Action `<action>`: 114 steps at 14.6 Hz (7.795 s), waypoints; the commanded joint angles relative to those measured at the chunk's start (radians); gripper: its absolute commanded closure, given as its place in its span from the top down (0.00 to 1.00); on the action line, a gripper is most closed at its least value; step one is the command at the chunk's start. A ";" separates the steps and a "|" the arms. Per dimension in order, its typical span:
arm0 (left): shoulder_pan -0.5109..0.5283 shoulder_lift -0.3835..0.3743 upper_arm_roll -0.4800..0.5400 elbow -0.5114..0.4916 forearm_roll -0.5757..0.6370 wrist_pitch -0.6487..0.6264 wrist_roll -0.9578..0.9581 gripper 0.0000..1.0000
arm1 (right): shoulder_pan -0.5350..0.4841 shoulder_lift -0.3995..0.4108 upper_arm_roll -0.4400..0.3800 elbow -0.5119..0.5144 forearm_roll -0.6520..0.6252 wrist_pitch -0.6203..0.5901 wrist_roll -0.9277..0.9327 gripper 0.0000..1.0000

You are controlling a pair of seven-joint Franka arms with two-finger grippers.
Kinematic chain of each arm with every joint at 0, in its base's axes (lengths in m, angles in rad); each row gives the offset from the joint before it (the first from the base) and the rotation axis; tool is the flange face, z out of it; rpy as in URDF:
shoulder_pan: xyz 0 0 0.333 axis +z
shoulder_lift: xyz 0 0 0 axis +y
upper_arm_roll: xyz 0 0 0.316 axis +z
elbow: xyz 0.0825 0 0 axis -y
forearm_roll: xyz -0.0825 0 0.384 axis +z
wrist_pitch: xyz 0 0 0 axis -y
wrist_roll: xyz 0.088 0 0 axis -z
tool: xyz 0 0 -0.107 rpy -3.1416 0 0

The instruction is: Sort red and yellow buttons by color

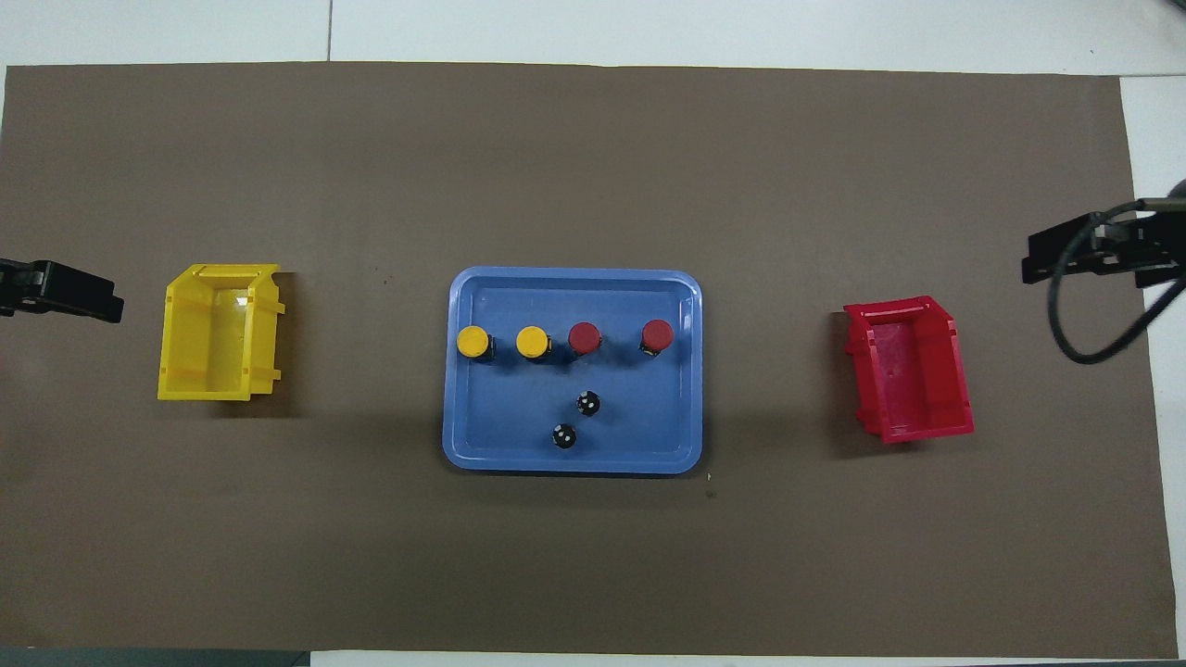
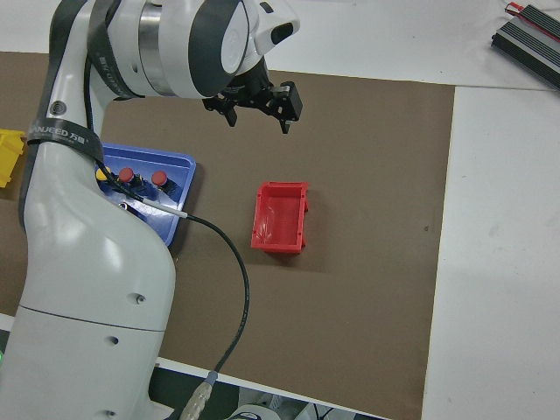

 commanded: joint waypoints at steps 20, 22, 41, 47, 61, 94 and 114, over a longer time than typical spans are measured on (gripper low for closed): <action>-0.020 -0.023 -0.006 -0.036 0.002 0.032 -0.020 1.00 | 0.405 0.178 0.013 -0.477 0.001 0.753 0.476 0.81; -0.023 -0.021 -0.006 -0.030 0.002 0.031 -0.028 1.00 | 0.412 0.181 0.014 -0.498 0.001 0.803 0.477 0.78; -0.215 -0.046 -0.009 -0.272 0.001 0.346 -0.229 1.00 | 0.046 -0.197 0.007 -0.561 0.011 0.378 -0.109 0.18; -0.409 0.101 -0.008 -0.320 -0.077 0.530 -0.460 0.93 | -0.098 -0.265 0.002 -0.777 0.024 0.519 -0.293 0.18; -0.508 0.181 -0.009 -0.404 -0.077 0.701 -0.588 0.88 | -0.086 -0.130 0.007 -0.894 0.023 0.814 -0.285 0.58; -0.045 0.118 0.012 -0.143 -0.071 0.299 -0.071 0.01 | 0.334 0.159 0.083 -0.277 0.034 0.608 0.454 0.73; 0.047 -0.006 0.014 -0.624 -0.070 0.673 0.013 0.01 | 0.506 0.345 0.083 -0.270 -0.108 0.773 0.625 0.65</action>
